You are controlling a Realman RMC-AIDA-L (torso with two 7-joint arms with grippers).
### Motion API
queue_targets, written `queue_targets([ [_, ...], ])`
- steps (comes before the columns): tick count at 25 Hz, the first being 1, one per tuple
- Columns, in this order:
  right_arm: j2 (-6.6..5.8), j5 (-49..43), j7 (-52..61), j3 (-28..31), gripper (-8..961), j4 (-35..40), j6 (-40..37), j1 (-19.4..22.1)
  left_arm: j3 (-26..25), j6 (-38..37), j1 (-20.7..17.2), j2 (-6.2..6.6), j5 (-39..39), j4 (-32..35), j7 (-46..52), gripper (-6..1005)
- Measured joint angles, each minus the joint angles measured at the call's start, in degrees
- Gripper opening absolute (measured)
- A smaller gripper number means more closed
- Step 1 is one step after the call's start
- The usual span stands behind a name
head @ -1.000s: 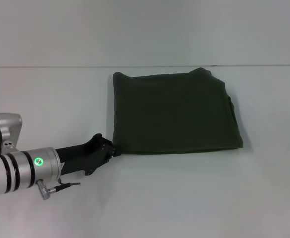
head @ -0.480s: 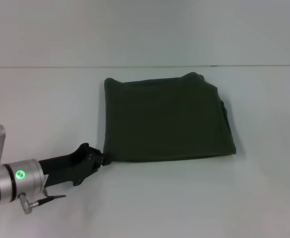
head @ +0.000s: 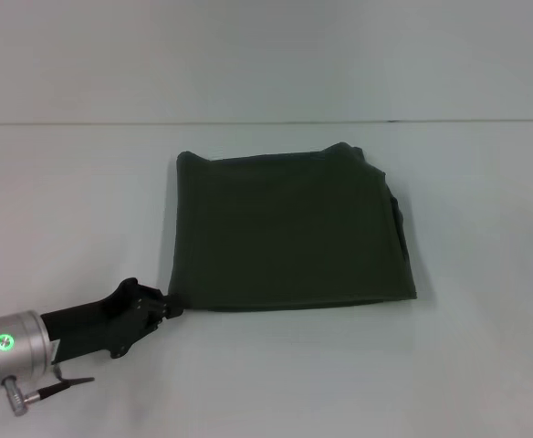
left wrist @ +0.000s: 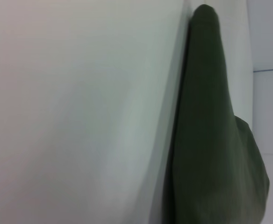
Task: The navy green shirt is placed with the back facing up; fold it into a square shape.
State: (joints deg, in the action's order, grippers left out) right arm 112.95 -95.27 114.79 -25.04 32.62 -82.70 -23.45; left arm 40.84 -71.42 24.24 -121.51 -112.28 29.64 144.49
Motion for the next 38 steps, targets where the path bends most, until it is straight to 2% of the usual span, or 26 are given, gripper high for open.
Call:
queue_targets([
  [4,-0.07,-0.1,0.0,0.0,791,0.0,0.1,0.0,-0.3,-4.1,0.1,1.63,-0.1,-0.5,-3.7,100],
  [7,-0.16,-0.4,0.0,0.0,790,0.0,0.4,-0.1,-2.6,-8.3,-0.6,2.74,0.3,0.3,-7.7,113],
  [11,-0.31,-1.6,-1.6,-0.7,790,0.5,1.4,-0.2,-10.4,-16.5,-3.0,5.16,0.9,0.8,-13.3,130],
  [13,-0.34,-4.5,-5.1,-1.2,790,2.0,1.3,-0.6,-14.6,-22.2,-3.4,5.54,1.5,1.2,-21.7,231],
  [14,-0.24,-6.6,-7.1,-1.9,791,3.1,1.1,-0.9,-15.6,-24.2,-3.3,5.55,1.6,1.4,-25.4,282],
  [16,0.17,-11.5,-11.6,-4.1,791,6.0,0.6,-1.9,-14.3,-26.9,-2.3,5.62,0.7,2.7,-34.1,383],
  [19,0.95,-16.4,-17.4,-8.3,790,7.8,-0.1,-4.1,-10.3,-24.8,-0.2,5.51,-0.5,5.0,-39.3,499],
  [22,2.39,-18.7,-21.4,-12.2,790,8.2,-1.3,-6.8,-7.0,-21.9,2.7,5.5,-0.6,5.5,-42.8,615],
  [24,3.41,-19.8,-22.8,-14.2,791,8.9,-1.4,-8.1,-5.0,-21.3,4.5,5.61,-0.6,5.7,-45.0,860],
  [29,5.41,-22.3,-24.0,-17.6,791,11.7,-0.7,-9.8,1.6,-15.9,7.5,5.19,-0.7,7.9,-48.9,893],
  [34,5.86,-22.6,-24.8,-18.2,790,12.1,-0.7,-9.9,5.1,-13.2,9.0,4.16,-0.7,8.7,-49.9,926],
  [38,6.32,-22.6,-26.2,-18.3,790,11.7,-0.4,-10.2,5.8,-11.7,9.9,3.22,-0.7,9.6,-49.9,933],
])
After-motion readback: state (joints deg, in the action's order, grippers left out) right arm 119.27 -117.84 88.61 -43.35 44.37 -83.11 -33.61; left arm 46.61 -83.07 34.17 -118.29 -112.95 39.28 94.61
